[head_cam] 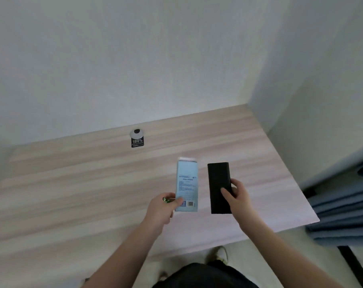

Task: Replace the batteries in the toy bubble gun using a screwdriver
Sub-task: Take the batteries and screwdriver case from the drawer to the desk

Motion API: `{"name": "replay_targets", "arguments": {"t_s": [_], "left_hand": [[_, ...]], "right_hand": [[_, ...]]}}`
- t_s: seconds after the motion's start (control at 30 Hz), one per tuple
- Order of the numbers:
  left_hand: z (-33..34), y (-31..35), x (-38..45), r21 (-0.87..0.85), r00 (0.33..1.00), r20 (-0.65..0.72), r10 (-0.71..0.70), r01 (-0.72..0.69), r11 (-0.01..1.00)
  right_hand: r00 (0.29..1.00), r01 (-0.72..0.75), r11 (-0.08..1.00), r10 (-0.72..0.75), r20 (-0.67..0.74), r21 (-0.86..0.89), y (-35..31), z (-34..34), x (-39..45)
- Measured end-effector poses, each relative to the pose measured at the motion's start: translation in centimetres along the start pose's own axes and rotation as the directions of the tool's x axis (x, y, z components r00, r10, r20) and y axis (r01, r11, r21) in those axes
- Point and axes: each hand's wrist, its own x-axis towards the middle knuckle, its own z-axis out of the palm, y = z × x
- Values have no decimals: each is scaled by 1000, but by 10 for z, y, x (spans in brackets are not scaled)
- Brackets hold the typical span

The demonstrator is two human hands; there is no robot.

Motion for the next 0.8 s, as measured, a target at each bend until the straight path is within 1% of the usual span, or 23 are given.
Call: {"name": "replay_targets", "arguments": {"t_s": [0.1,0.17,0.3,0.4,0.5,0.63,0.8], "left_hand": [[18,-10,11,-33,996,-65,-64,62,998],[25,-16,17,-44,988,-118,-101,96,994],[34,-35,25,-11,968,-205,-147,148,989],[36,-46,32,27,957,-248,-153,165,986],[37,-52,40,128,964,-239,-121,154,980],[33,-55,52,262,974,-210,-82,137,955],[30,-65,57,336,980,-196,-25,91,937]], "right_hand": [[993,-74,993,82,80,-92,13,-6,35],[986,-108,984,124,109,-145,18,-7,53],[976,-120,953,164,141,-279,27,-3,75],[969,-135,936,194,153,-326,37,5,83],[967,-136,924,202,154,-357,43,15,87],[975,-145,906,200,101,-398,51,25,87],[991,-105,864,134,24,-492,58,30,90]]}}
